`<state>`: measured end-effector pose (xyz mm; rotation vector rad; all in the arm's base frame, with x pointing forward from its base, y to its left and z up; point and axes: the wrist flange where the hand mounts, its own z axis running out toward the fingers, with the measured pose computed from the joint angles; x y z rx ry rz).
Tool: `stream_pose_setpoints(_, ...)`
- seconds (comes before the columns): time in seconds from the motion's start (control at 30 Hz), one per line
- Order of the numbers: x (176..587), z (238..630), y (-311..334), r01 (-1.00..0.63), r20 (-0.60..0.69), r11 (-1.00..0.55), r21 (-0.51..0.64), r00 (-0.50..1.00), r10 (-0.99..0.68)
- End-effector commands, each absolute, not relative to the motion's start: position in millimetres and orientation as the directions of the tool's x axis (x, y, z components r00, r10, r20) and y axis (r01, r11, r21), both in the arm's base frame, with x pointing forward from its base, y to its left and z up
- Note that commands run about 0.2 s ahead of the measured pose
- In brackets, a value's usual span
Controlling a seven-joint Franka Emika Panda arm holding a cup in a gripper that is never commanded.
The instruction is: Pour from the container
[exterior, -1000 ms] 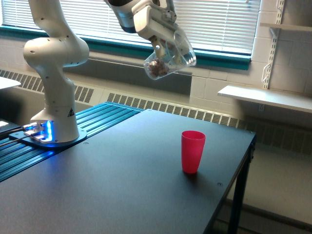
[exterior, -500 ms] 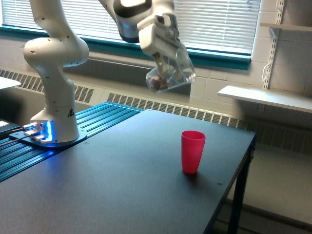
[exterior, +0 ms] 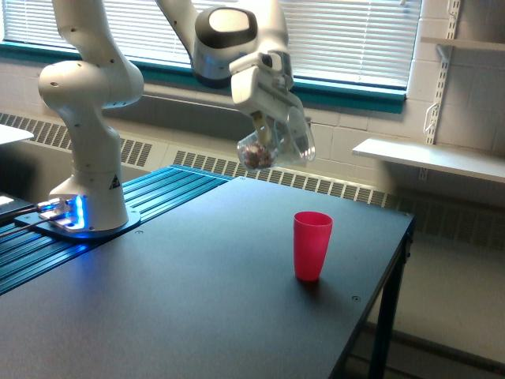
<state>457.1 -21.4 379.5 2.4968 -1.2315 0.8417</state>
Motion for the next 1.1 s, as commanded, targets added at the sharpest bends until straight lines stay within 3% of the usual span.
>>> stream_pose_setpoints(0.03, 467, 370, -15, -0.811, 0.603, -0.584, -0.048, 0.442, -0.664)
stream_pose_setpoints(0.33, 483, 356, 4, -0.801, 0.631, -0.598, -0.01, 0.459, -0.626)
stream_pose_setpoints(1.1, 476, 310, 43, -0.805, 0.668, -0.591, 0.05, 0.467, -0.579)
